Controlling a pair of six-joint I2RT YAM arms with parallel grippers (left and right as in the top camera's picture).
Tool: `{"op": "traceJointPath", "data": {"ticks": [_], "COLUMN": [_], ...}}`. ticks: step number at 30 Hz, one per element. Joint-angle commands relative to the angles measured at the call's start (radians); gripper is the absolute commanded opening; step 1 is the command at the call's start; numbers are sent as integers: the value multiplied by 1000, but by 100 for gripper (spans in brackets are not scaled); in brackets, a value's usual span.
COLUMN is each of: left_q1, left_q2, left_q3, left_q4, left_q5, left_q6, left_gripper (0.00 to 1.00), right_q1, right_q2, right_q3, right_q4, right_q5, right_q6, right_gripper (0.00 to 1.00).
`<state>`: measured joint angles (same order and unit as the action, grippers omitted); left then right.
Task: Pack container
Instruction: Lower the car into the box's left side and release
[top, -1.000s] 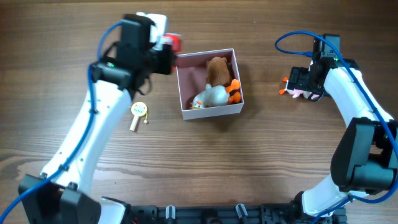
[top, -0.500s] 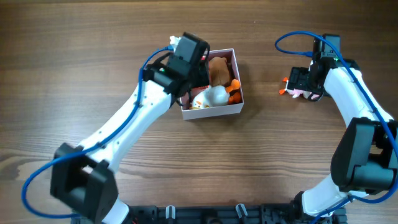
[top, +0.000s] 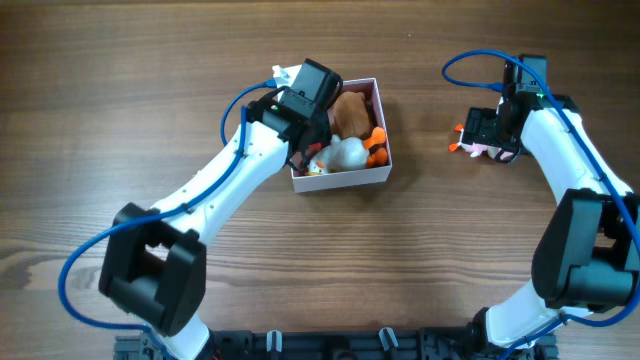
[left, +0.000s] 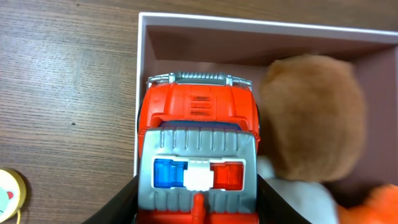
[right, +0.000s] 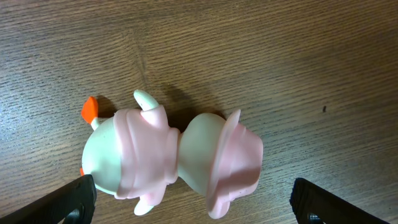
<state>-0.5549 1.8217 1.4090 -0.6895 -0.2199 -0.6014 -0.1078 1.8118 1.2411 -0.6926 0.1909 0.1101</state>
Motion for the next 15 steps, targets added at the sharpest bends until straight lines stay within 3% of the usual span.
{"op": "traceJointPath", "data": {"ticks": [1,6,15], "left_q1": [-3,3,0], "left_q2": [10,10,10], "left_q3": [11,11,11], "left_q4": [9,50,45], "left_q5": [-101,-122,-83], "left_q6": [-2,125,129], "left_gripper": [14,16,17], "right_q1": [1,1,1], "right_q2": [-18,-18,-18], "right_q3": [-5,-5,-5], "right_q4": [5,5,5], "right_q5": [-6,-6,-6], "right_q6": [-5,-5,-5], "right_gripper": [99,100,100]}}
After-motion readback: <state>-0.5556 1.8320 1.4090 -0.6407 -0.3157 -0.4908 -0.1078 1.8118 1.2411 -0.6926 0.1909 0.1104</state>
